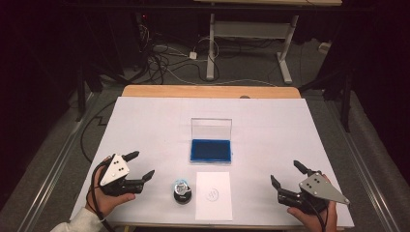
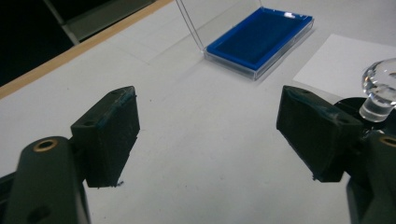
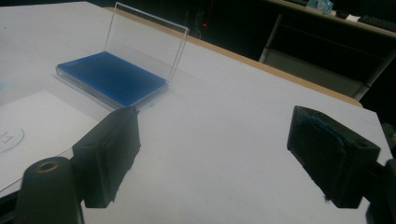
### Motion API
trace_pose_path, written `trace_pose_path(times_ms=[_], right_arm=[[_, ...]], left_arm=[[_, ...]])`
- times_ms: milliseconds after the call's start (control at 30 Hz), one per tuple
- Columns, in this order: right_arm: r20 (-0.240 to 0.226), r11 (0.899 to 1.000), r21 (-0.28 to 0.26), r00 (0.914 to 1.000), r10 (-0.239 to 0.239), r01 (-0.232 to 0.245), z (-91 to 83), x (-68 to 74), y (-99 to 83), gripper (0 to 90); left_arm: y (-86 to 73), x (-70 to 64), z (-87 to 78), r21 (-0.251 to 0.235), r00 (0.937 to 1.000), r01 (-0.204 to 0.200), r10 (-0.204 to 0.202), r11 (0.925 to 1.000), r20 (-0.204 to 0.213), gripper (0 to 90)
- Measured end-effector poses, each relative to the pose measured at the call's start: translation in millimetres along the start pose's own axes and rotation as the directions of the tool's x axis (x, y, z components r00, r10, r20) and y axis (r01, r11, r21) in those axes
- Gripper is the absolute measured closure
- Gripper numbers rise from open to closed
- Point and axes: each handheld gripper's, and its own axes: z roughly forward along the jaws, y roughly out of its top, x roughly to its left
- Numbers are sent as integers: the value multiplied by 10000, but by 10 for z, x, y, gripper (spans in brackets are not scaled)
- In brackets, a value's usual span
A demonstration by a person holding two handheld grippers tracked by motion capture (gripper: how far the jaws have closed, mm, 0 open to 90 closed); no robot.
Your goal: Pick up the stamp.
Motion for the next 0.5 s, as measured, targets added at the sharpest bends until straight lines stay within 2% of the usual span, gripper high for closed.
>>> trace_pose_path(times_ms=[67, 167, 233, 267, 300, 333, 400, 467, 500], right_arm=[[-17, 10000, 43, 10000, -38, 38, 9, -11, -5, 173], [3, 9998, 161, 10000, 76, -76, 17, -19, -18, 174], [-1, 9998, 192, 10000, 99, -99, 25, -22, -15, 175], [-59, 9998, 180, 10000, 75, -73, 32, -25, -11, 177], [-42, 9997, 210, 10000, 84, -83, 40, -18, -6, 178], [-66, 9997, 247, 10000, 15, -13, 45, -11, -4, 178], [-123, 9995, 300, 9999, -76, 80, 54, 8, -7, 178], [-156, 9992, 389, 9998, -117, 123, 68, 18, -12, 179], [-154, 9990, 427, 9998, -91, 97, 74, 23, -14, 179]], left_arm=[[1, -3, 5, 180, 9999, 114, -114, 9998, -9, 224], [17, 2, 9, 399, 10000, 19, -16, 9992, -65, 240], [31, -26, -2, 628, 9993, 55, -78, 9980, 357, 241], [31, -26, -2, 628, 9993, 55, -78, 9980, 357, 242], [48, -45, -3, 912, 9982, -47, -8, 9958, 599, 242], [63, -49, 11, 1216, 9956, -9, -105, 9926, 933, 242], [90, -81, 27, 1554, 9939, -30, -141, 9878, 1094, 241], [135, -119, 28, 1669, 9873, -101, -167, 9859, 1583, 242], [163, -142, 29, 1696, 9854, -199, -94, 9853, 1700, 243]])
